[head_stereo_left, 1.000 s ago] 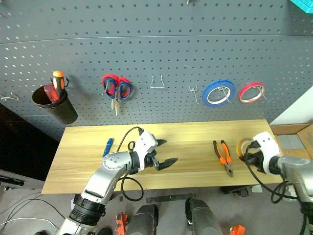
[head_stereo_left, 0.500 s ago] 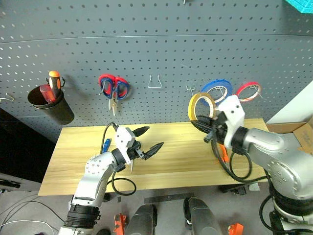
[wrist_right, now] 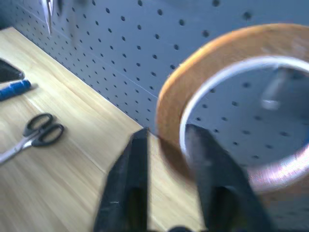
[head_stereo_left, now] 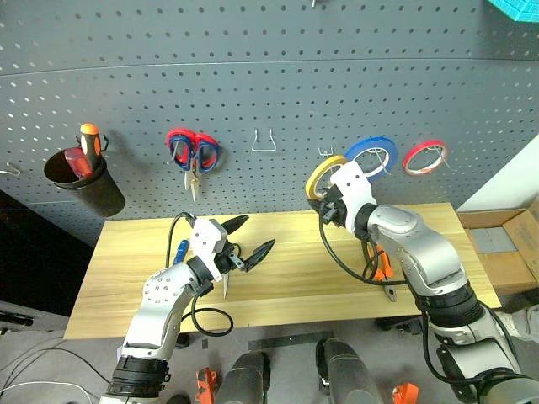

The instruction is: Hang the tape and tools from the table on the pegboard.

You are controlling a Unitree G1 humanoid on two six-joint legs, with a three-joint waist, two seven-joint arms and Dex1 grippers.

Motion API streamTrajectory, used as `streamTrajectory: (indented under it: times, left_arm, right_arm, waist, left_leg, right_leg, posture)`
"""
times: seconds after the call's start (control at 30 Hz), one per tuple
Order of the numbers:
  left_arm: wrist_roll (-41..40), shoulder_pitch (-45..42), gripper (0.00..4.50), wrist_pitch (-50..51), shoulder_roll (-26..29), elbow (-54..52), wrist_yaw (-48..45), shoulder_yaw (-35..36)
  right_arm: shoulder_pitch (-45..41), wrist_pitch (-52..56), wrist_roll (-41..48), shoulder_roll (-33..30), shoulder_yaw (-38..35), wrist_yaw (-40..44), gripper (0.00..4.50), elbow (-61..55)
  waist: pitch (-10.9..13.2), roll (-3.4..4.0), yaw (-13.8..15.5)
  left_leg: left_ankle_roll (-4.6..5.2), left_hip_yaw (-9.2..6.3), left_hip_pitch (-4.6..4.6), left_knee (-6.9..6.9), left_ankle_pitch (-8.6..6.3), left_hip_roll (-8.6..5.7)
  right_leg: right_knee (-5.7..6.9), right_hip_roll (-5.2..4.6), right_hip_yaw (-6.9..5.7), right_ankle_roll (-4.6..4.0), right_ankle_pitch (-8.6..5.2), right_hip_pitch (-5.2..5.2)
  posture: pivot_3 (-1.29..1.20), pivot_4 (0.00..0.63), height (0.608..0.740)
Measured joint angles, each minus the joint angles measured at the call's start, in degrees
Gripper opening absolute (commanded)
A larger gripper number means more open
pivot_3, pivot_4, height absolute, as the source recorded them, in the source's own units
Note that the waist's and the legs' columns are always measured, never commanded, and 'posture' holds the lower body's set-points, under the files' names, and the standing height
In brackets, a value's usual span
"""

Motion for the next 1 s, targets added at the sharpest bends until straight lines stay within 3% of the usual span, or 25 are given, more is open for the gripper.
streamTrajectory:
  times: [0.13, 0.2, 0.3, 0.4, 0.53, 0.67, 1.0]
  left_arm:
    - [0.1, 0.1, 4.50, -0.1, 0.3, 0.0, -0.3, 0.1]
    - [0.6, 0.1, 4.50, -0.2, 0.7, 0.2, -0.5, 0.0]
    - [1.2, 1.2, 4.50, -0.3, 1.6, 0.4, -0.9, -0.1]
    - [2.7, 4.1, 4.50, -1.7, 5.2, 2.3, -3.4, -0.5]
    - [3.4, 7.3, 4.50, -2.7, 9.8, 3.8, -6.9, -0.2]
    - [2.8, 10.0, 4.50, -2.4, 11.6, 2.9, -8.1, 0.9]
    - [1.8, 12.3, 4.50, -0.2, 11.9, -1.0, -6.7, 3.1]
  right_arm:
    - [2.4, 5.6, 3.5, -2.6, -3.5, 2.5, 3.71, -5.8]
    - [5.1, 14.1, 10.6, -2.7, -10.9, 4.1, 4.39, -12.4]
    - [11.1, 25.1, 18.9, -5.4, -19.0, 6.0, 4.46, -22.0]
    - [17.2, 31.3, 15.6, -3.6, -19.3, -0.9, 4.46, -18.1]
    - [17.0, 31.5, 6.6, 0.1, -19.8, -12.6, 4.46, -7.4]
    - [14.8, 29.9, 2.1, 2.5, -20.8, -18.0, 4.46, -0.6]
    - [14.9, 20.4, 0.1, 3.7, -16.5, -14.9, 4.46, 10.8]
  waist:
    - [0.0, 0.00, 0.3]
    - [0.0, 0.00, 0.3]
    - [0.0, 0.01, 0.2]
    - [0.0, -0.03, -0.4]
    - [0.1, 0.07, -0.9]
    - [0.4, 0.13, -1.0]
    - [0.9, 0.09, -0.9]
  left_leg:
    - [-0.01, -0.03, -0.06, 0.00, -0.02, -0.03]
    - [0.00, -0.03, -0.15, -0.02, -0.04, -0.01]
    - [0.05, -0.03, -0.18, -0.04, -0.10, 0.06]
    - [0.07, 0.22, -0.07, -0.06, -0.13, 0.19]
    - [0.01, 0.45, -0.08, 0.00, -0.05, 0.41]
    - [0.01, 0.45, -0.07, 0.01, -0.05, 0.49]
    - [0.03, 0.44, -0.22, -0.07, -0.08, 0.50]
  right_leg:
    - [-0.06, -0.01, 0.01, 0.02, 0.01, -0.01]
    - [-0.08, -0.01, 0.02, 0.01, 0.01, -0.09]
    - [-0.12, 0.01, -0.01, -0.01, -0.01, -0.11]
    - [-0.04, 0.04, 0.10, -0.09, -0.06, -0.12]
    - [0.04, 0.23, 0.22, -0.02, -0.09, -0.32]
    - [0.04, 0.33, 0.21, -0.01, -0.08, -0.33]
    - [0.02, 0.35, 0.19, -0.32, 0.10, -0.50]
  posture:
    - [-0.16, 0.206, 0.740]
    - [-0.17, 0.214, 0.740]
    - [-0.17, 0.236, 0.740]
    - [-0.16, 0.257, 0.740]
    - [-0.13, 0.276, 0.740]
    - [-0.11, 0.281, 0.740]
    - [-0.08, 0.290, 0.740]
